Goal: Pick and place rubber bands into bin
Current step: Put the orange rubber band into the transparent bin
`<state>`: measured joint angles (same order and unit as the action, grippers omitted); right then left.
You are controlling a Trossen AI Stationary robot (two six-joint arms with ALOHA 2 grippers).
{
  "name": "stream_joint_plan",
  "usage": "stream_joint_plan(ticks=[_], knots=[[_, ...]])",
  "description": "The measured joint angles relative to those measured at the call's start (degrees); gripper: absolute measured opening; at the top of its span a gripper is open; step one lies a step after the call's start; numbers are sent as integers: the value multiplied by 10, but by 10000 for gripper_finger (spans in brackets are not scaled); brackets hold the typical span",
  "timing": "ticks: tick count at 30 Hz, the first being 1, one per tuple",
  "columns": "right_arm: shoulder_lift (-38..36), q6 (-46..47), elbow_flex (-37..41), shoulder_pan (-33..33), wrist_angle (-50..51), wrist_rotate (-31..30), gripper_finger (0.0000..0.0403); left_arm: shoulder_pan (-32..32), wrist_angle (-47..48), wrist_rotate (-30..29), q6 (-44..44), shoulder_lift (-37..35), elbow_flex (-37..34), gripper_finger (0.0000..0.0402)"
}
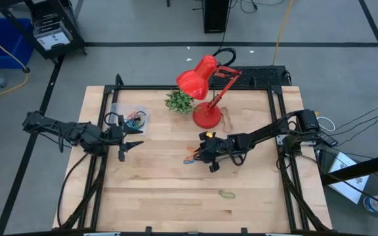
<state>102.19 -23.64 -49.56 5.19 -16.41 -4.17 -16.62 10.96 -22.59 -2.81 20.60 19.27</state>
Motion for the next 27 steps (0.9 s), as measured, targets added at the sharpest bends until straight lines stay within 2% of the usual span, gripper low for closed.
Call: stream_joint_plan(ticks=[6, 11, 15, 23, 27], knots=[[38, 0, 0, 0, -21, -1, 114, 0, 3, 0, 0, 0, 0, 202], [42, 1, 0, -3, -31, -2, 110, 0, 6, 0, 0, 0, 0, 202], [42, 4, 0, -8, -31, -2, 85, 0, 9, 0, 0, 0, 0, 203], [42, 4, 0, -11, -30, -2, 8, 0, 9, 0, 0, 0, 0, 202], [42, 4, 0, -11, -30, -2, 8, 0, 9, 0, 0, 0, 0, 202]])
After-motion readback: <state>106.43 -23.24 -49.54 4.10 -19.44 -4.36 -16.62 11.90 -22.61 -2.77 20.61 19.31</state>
